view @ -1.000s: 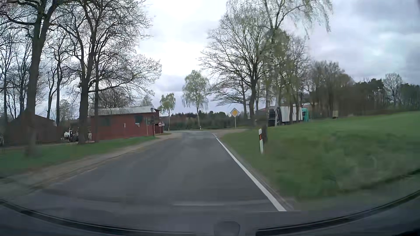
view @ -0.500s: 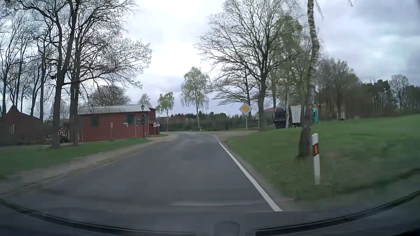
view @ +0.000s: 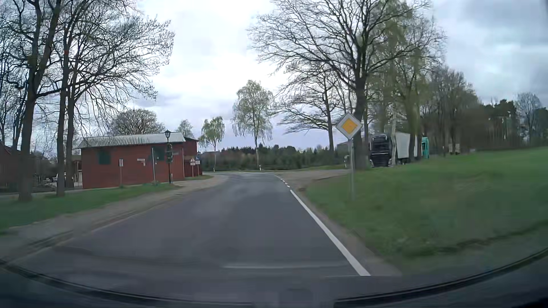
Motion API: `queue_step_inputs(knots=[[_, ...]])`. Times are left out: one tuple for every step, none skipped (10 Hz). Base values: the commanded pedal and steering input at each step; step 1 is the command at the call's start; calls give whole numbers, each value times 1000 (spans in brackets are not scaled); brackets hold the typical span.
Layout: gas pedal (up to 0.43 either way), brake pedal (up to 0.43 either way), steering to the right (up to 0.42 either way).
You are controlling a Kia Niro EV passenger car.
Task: Follow the waypoints while adhering to traffic rules and regulations
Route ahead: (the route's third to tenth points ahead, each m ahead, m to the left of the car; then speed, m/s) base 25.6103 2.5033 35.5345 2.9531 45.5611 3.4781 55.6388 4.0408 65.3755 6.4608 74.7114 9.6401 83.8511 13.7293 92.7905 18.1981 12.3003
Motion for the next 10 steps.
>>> queue_step_inputs(knots=[[39, 0, -4], [39, 0, -4], [39, 0, -4], [39, 0, -4], [39, 0, -4], [39, 0, -4], [39, 0, -4], [39, 0, -5], [39, 0, -6], [39, 0, -6]])
